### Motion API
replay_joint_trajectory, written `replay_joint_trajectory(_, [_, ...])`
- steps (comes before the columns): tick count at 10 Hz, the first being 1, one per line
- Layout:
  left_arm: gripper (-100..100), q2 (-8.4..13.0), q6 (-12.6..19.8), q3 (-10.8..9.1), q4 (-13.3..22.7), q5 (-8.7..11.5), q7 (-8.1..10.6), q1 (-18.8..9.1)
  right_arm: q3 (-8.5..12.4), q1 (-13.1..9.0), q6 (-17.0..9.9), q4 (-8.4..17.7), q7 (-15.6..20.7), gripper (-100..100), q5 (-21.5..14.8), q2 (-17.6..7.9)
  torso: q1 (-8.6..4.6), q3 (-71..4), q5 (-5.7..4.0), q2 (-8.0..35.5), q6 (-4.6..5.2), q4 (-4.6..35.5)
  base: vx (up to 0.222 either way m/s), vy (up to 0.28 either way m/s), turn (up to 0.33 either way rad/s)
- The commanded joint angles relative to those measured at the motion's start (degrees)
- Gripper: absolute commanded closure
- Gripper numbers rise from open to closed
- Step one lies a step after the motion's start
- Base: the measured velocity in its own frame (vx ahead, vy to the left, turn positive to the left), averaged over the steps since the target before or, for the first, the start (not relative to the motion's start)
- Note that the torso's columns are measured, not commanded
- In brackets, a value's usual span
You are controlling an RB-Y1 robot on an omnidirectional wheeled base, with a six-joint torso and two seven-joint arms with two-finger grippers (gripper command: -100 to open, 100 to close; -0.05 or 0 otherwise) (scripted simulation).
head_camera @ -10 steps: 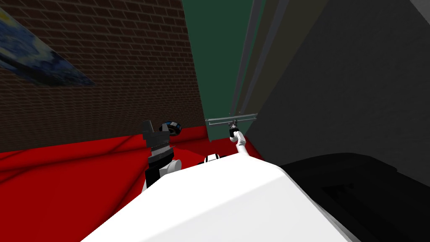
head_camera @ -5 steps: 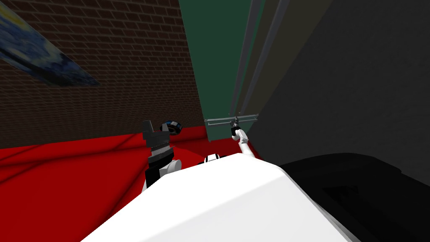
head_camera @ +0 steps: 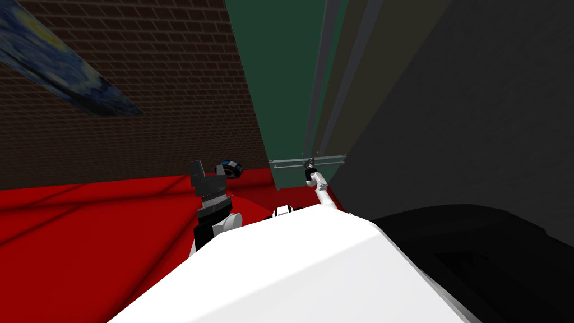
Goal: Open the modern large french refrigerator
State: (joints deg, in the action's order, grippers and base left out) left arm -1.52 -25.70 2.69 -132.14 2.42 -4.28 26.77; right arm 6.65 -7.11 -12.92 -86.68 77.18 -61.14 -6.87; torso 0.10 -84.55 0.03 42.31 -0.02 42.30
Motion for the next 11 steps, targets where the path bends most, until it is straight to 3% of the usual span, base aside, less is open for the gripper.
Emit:
replay_joint_trajectory(1, [0,0.0,0.0,0.0,0.0,0.0,0.0,0.0,-1.9,-1.7,-0.6,1.6,-0.4,-100,0.8,-0.2,-0.08,0.0,-0.03,-0.1,0.03,0.0,0.025,-0.213,0.11])
replay_joint_trajectory(5, [0,0.0,0.0,0.0,0.0,0.0,0.0,0.0,-4.8,-3.9,-1.5,3.5,-1.0,-100,2.0,0.4,-0.04,0.1,-0.01,0.1,0.02,0.0,0.002,-0.192,0.126])
replay_joint_trajectory(7, [0,0.0,0.0,0.0,0.0,0.0,0.0,0.0,-6.0,-4.7,-1.9,4.2,-1.2,-100,2.5,2.0,-0.14,0.0,-0.04,-0.1,0.03,0.0,0.009,-0.194,0.096])
replay_joint_trajectory(8, [0,0.0,0.0,0.0,0.0,0.0,0.0,0.0,-5.9,-4.3,-2.1,3.7,-0.9,-100,2.6,1.3,-0.08,-0.1,-0.04,-0.1,0.02,0.0,0.001,-0.08,0.021])
replay_joint_trajectory(9, [0,0.0,0.0,0.01,0.0,0.0,0.0,0.0,-6.5,-3.9,-0.3,3.7,-3.9,-100,1.1,-0.9,0.22,0.0,0.05,0.0,0.04,0.0,0.059,0.045,-0.226])
replay_joint_trajectory(10, [0,0.0,0.0,0.01,0.0,0.0,0.0,0.0,-6.5,-3.9,-0.3,3.7,-4.9,-100,1.1,-0.9,0.44,-0.1,0.12,-0.2,0.06,0.0,0.068,0.078,-0.111])
replay_joint_trajectory(11, [0,0.0,0.0,0.02,0.0,0.0,0.0,0.0,-7.2,-3.4,1.4,3.7,-6.8,-100,-0.4,-3.2,0.31,-0.1,0.09,-0.1,-0.03,0.0,0.115,0.114,-0.19])
